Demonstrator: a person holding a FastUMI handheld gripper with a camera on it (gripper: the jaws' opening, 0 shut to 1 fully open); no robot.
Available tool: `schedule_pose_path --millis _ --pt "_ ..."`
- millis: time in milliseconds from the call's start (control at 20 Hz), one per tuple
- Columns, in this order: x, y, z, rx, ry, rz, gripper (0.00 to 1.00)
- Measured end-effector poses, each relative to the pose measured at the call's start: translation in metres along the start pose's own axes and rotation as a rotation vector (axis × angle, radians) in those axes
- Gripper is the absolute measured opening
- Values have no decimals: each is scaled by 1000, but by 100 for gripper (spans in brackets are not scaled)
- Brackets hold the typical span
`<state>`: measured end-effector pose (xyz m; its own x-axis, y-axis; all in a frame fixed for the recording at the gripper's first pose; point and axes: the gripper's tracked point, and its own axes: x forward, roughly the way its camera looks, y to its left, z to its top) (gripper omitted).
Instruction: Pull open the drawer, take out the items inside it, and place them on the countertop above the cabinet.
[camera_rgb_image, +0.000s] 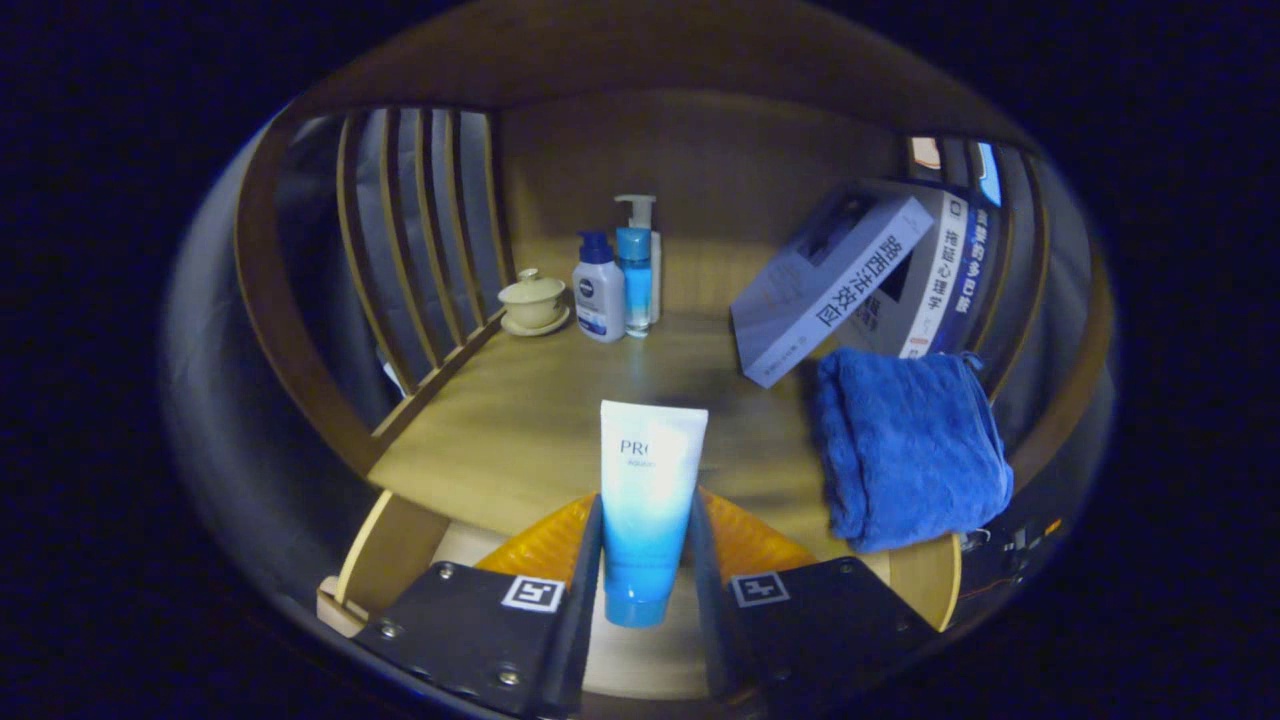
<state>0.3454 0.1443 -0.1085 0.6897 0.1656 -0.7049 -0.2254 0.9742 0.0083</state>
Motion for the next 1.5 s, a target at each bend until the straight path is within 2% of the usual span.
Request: schedule_pose_path --millis 400,600,700,900,1100,1300,1500 --pt "48 -3 2 37 15 -56 46" --pt "52 -9 -2 7 -8 -89 46" --pt "44 -11 5 12 -48 -90 50" --pt "-3 -9 29 65 -189 -59 54" --pt "-75 -1 20 92 -312 4 54" --pt "-138 -5 -13 100 -402 5 54" --pt "-176 -14 -72 115 -422 -45 54"
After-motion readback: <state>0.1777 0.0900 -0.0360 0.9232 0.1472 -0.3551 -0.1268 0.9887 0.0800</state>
